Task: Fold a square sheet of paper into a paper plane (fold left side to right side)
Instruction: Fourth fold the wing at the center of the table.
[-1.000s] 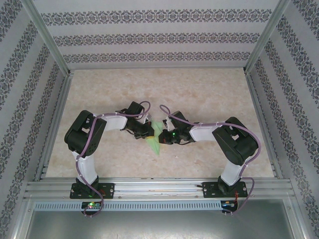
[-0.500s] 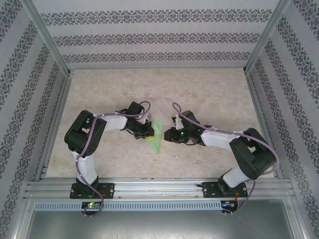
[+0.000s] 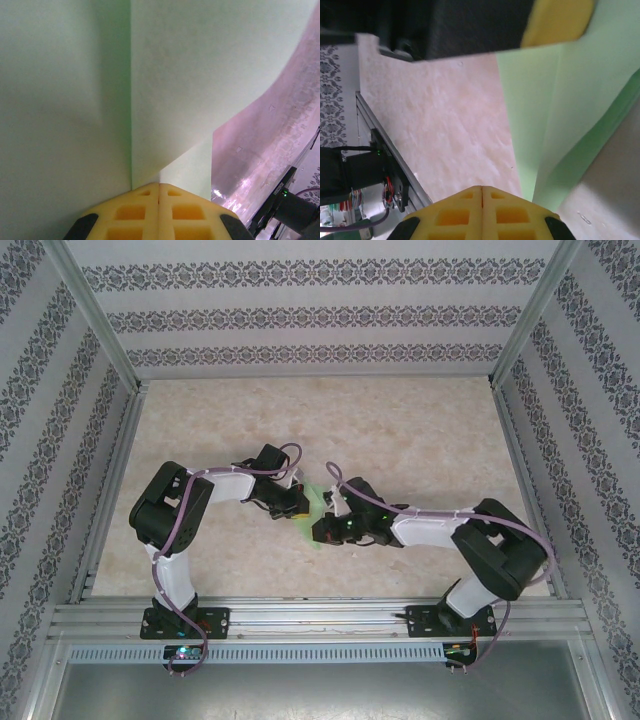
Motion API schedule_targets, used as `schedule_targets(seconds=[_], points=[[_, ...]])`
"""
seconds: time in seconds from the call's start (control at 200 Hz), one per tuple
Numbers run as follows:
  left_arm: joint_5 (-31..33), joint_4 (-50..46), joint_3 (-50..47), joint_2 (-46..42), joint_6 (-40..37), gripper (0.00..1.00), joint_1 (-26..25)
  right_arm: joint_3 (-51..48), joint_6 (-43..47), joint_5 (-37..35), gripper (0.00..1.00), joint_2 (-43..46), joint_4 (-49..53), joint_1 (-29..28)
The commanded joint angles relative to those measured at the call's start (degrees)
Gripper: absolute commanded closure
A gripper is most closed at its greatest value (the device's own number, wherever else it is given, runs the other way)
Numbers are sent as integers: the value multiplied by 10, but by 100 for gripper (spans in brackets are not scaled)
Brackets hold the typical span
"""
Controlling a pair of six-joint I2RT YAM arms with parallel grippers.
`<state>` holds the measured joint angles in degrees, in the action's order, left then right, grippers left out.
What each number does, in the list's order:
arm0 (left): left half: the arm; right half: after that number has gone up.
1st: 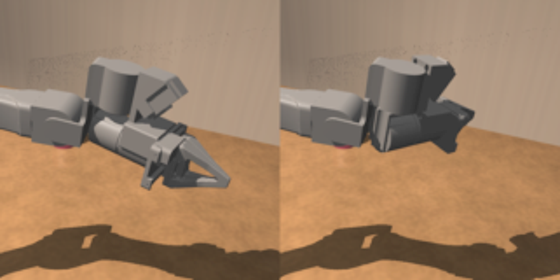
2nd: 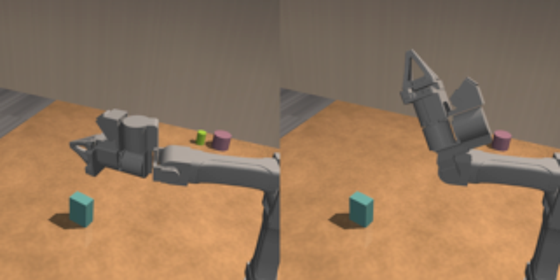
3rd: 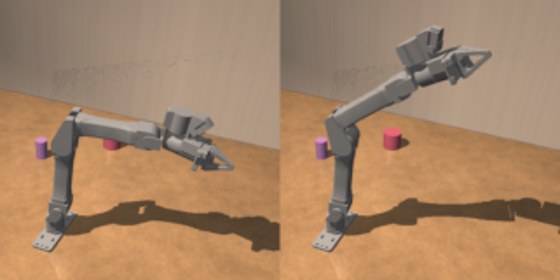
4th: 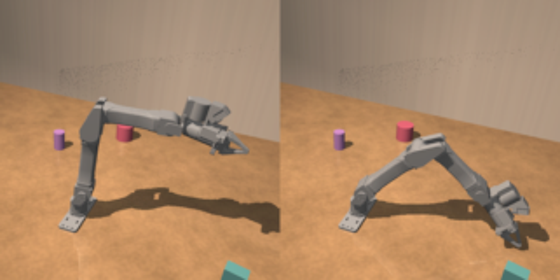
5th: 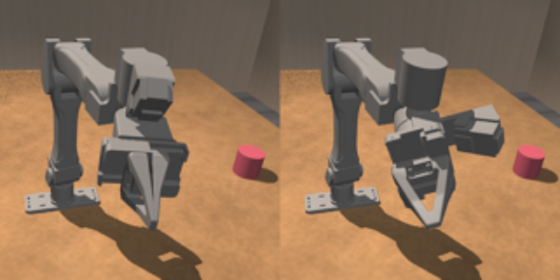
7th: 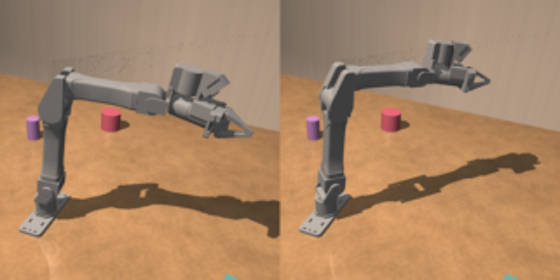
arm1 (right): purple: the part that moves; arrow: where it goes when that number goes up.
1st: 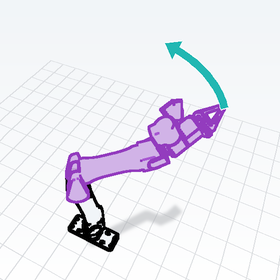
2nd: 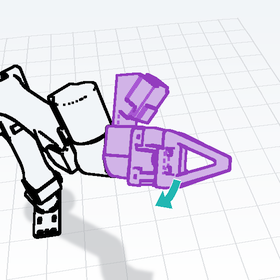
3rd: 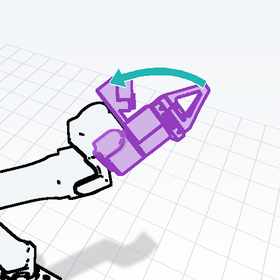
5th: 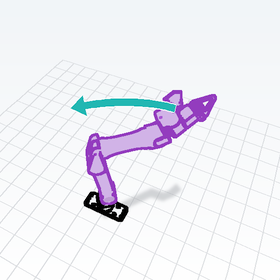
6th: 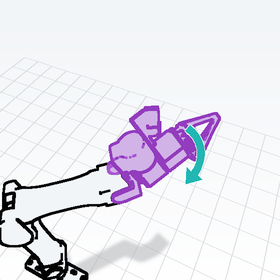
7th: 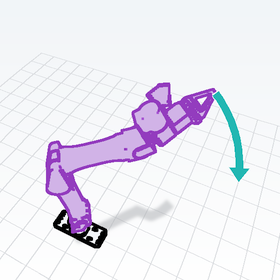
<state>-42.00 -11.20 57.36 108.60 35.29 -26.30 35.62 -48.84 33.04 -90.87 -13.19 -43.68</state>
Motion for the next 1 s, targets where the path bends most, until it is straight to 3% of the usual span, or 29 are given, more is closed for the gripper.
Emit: schedule_targets(seconds=[0.0,0.994], points=[[47,-27,-23,20,0,99,-10,11,-21,-4,100,-25,-28,-4],[51,-39,-13,21,-4,99,-9,1,-3,-26,100,-48,16,-10]])
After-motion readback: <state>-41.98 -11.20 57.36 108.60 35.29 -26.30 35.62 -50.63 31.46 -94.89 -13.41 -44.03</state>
